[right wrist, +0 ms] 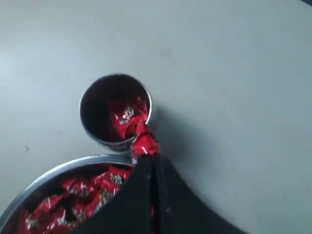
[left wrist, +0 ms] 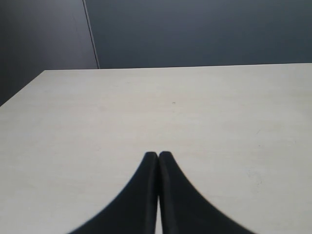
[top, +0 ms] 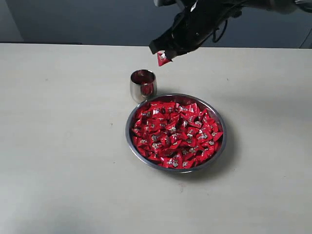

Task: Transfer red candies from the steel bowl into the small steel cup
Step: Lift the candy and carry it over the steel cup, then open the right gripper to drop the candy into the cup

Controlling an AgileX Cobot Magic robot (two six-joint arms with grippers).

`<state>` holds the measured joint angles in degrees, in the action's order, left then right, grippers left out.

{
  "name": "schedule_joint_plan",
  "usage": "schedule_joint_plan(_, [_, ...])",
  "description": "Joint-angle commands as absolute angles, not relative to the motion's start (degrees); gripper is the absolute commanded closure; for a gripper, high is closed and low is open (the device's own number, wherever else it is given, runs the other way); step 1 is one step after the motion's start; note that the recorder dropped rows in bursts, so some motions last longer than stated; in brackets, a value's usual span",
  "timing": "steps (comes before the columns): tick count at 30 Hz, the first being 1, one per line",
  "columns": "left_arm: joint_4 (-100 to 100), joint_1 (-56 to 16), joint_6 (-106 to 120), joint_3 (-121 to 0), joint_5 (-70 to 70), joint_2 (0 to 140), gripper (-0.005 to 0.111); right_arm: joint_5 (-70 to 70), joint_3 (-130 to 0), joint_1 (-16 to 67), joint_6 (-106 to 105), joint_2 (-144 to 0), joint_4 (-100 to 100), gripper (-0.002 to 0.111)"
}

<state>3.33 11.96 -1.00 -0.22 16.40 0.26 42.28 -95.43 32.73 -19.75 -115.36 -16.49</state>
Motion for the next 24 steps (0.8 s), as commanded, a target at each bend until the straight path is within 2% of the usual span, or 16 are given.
schedule_joint_plan(1, [3.66,11.65,-1.15,0.0,16.3,0.0,0.106,44.45,-103.14,32.67,-19.71,-121.42,-18.25,0.109])
schedule_joint_plan(6, [3.66,11.65,-1.15,0.0,16.3,0.0,0.106,44.68,-106.61,33.34,-19.93,-125.08,-20.6,0.109])
schedule_joint_plan(22, [3.66,11.65,-1.15,0.0,16.3,0.0,0.106,42.2,-106.77,35.12,-20.95,-128.18,-20.78,0.109])
schedule_joint_plan(24, [3.66,11.65,-1.15,0.0,16.3,0.0,0.106,42.0,-106.77,35.12,-21.06,-128.26,-20.88,0.104])
